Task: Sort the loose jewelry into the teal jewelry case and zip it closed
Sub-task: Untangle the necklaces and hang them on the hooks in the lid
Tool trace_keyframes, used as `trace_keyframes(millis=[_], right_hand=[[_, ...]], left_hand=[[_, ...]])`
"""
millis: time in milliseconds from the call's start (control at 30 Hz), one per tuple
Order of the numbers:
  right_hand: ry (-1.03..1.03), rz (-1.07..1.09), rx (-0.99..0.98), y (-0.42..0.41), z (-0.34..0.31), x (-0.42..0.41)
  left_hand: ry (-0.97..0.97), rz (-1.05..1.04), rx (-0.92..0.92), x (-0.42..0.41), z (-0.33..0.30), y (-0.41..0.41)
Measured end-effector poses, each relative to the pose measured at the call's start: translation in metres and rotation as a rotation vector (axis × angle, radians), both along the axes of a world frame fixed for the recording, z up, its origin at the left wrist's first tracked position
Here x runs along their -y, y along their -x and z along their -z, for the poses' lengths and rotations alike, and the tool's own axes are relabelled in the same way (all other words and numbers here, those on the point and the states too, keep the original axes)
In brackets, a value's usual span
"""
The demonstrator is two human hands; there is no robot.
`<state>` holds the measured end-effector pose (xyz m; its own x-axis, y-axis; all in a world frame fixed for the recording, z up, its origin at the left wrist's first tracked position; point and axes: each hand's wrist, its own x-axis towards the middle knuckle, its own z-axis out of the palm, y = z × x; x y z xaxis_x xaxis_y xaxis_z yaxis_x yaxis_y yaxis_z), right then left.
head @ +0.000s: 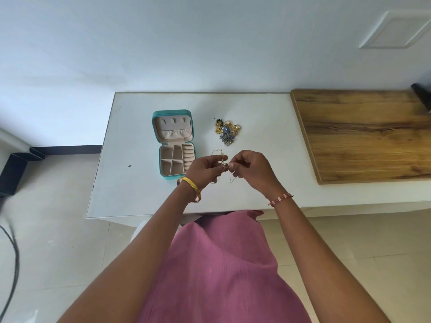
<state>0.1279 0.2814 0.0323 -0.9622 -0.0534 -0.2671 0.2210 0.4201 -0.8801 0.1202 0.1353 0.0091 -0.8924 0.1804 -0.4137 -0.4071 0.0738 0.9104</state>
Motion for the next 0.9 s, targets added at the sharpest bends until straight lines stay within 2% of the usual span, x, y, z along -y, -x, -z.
trace_keyframes(millis=[67,167,267,333,467,700,900], right_hand=[[0.062,-0.021,0.063,0.001,-0.004,-0.004],[0.043,-0.137,0.161,0.002,-0.009,-0.009],[0.009,-0.224,0.256,0.002,-0.011,-0.016],[0.052,-0.19,0.272,0.003,-0.011,-0.026],[0.271,-0.056,0.251,0.007,-0.011,-0.043],[0.657,0.17,0.111,0.015,-0.013,-0.044],[1.0,0.292,-0.014,0.031,-0.031,-0.053]], left_hand=[[0.108,0.072,-0.074,0.001,-0.003,0.004],[0.226,0.135,-0.145,0.0,-0.005,0.009],[0.288,0.109,-0.15,0.003,-0.001,0.011],[0.348,0.048,-0.139,0.012,0.005,0.011],[0.392,-0.104,-0.124,0.027,0.016,0.009],[0.269,-0.03,-0.048,-0.001,0.014,0.006],[0.367,-0.081,0.011,-0.013,0.019,0.009]])
